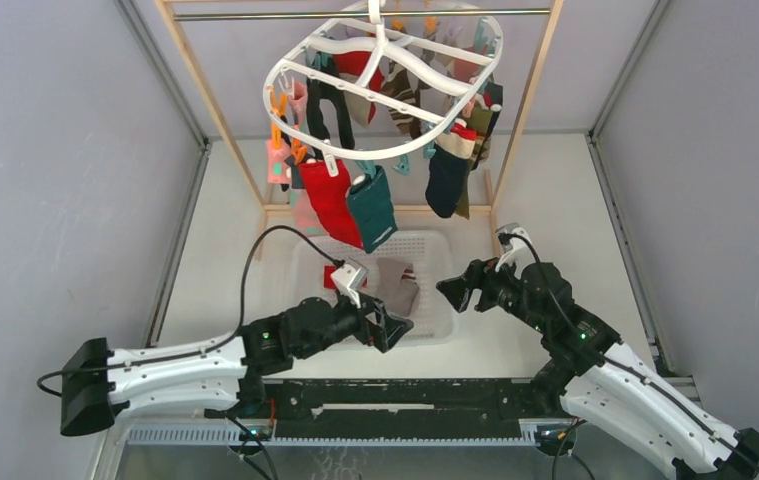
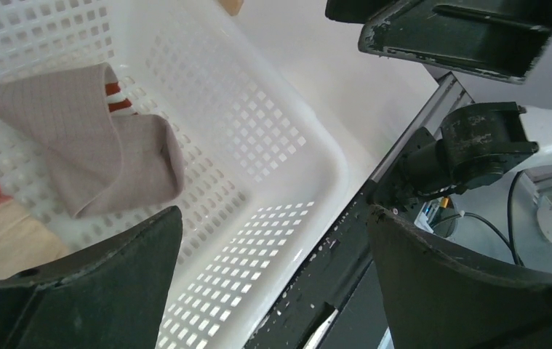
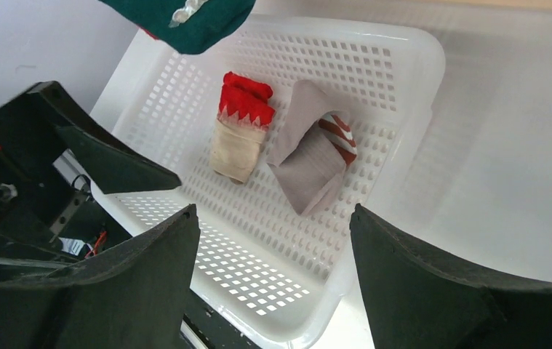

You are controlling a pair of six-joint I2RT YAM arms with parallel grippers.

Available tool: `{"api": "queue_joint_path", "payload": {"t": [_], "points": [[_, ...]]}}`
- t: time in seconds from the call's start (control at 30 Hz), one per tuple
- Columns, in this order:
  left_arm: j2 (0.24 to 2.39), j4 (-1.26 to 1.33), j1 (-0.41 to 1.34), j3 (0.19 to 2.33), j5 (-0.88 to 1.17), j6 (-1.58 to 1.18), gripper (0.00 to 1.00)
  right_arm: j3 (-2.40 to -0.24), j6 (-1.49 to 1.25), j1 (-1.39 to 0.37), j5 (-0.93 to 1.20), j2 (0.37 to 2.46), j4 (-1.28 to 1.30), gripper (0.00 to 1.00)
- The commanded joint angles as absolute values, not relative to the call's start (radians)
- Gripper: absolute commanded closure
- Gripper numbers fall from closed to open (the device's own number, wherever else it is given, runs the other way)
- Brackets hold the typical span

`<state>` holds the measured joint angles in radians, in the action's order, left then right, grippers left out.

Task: Remove the socks clipped to the hanger
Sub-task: Place the sock in the bin, then remove the sock from the hanger.

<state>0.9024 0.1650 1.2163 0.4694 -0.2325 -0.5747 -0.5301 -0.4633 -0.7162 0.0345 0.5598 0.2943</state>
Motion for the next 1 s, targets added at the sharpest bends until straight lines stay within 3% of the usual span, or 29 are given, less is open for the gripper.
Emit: {"api": "queue_joint_path", "payload": {"t": [0.0,0.53,0.97], "points": [[0.778,0.077,1.242,0.415,-0.314,-0.625,0.0,-0.536,-0.477,-0.732,0.028,0.572,0.243,0.18],[0.434,-0.168,1.272,0.382,-0.417,-0.68,0.0,-0.515,-0.454,-0.752,0.0,0.595,0.192,0.18],[0.473,-0.161,1.272,0.401,-0.445,-0.666,0.0,-0.399,-0.245,-0.754,-0.089,0.756,-0.326,0.15]]}}
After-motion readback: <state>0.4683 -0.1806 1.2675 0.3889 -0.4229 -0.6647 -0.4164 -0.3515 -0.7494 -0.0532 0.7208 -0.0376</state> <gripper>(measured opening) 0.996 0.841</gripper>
